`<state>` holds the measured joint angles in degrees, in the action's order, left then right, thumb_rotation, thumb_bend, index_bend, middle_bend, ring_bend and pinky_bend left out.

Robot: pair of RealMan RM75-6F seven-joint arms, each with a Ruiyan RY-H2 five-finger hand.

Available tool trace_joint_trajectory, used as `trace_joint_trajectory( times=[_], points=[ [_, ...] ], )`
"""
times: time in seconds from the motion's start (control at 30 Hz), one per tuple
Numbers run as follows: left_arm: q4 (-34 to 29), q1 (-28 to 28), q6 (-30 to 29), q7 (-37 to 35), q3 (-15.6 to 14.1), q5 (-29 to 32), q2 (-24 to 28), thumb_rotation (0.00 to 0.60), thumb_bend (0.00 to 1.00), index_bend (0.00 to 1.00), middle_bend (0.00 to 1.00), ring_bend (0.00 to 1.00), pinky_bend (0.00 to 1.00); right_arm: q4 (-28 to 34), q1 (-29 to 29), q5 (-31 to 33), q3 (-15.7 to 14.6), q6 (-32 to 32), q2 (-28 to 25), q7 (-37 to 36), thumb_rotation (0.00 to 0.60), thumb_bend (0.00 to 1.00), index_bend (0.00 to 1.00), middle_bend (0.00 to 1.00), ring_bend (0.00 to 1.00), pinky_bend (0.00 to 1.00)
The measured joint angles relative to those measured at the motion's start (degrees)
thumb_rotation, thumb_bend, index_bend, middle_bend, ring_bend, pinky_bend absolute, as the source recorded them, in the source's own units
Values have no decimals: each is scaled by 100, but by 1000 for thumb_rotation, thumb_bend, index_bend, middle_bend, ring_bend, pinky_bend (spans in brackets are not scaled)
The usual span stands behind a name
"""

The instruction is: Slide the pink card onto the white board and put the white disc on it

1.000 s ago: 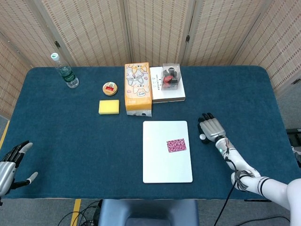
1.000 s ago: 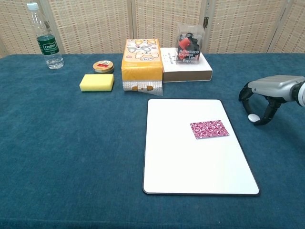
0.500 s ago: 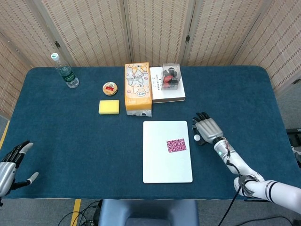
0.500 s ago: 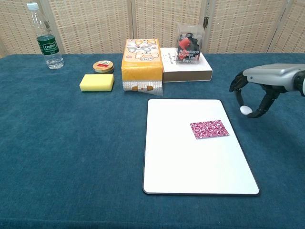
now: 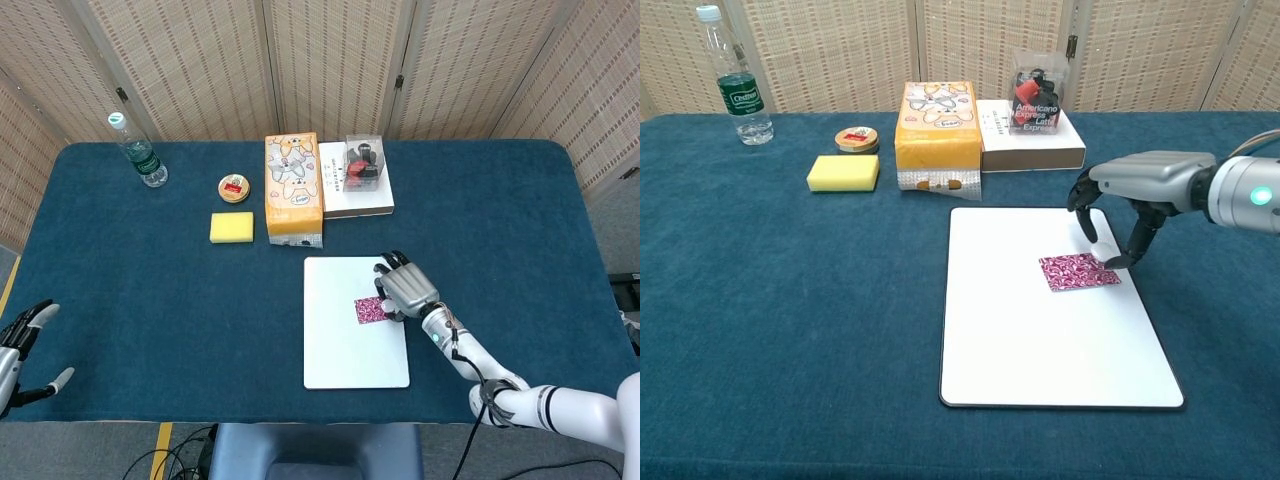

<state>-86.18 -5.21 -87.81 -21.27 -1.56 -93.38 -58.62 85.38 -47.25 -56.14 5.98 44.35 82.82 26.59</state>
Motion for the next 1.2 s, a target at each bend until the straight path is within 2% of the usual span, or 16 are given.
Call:
trace_joint_trajectory(
  times=[0.13,0.17,0.27,0.3,0.4,0.57,0.77,1.0,1.2],
  points=[
    [60,23,-70,-153,-14,-42,28,600,293,0,90,111,220,-139,-121,181,9,-7,185,138,600,160,576,196,0,0],
    [72,28,-84,-187,-15,-46,34,600,294,0,90,111,220,-169,-144,220,10,-10,212,167,600,156,533,181,0,0],
    [116,43,-128,-285,-14,-52,47,600,293,0,90,111,220,-205,-216,370,1,-69,248,238,600,130,289,118,0,0],
    [133,47,-141,-317,-11,-52,49,600,293,0,90,111,220,-203,-250,446,-7,-109,247,269,600,125,236,101,0,0],
    [158,54,-158,-349,-5,-47,49,600,293,0,90,111,220,-158,-347,672,-58,-190,201,430,600,117,171,77,0,0],
    [150,69,-184,-318,-4,-50,44,600,294,0,90,111,220,43,-425,860,-146,-99,68,598,600,113,122,71,0,0],
    [146,71,-160,-226,7,-8,30,600,293,0,90,111,220,422,-235,669,-141,366,-280,406,600,112,121,71,0,0],
    [86,57,-114,10,22,16,-3,600,293,0,90,111,220,719,435,-179,-278,1462,-617,-41,600,107,116,71,0,0],
    [-18,34,-57,386,15,-7,-62,600,293,0,90,111,220,434,1352,-1195,-558,2839,-553,-853,600,106,79,71,0,0]
  ],
)
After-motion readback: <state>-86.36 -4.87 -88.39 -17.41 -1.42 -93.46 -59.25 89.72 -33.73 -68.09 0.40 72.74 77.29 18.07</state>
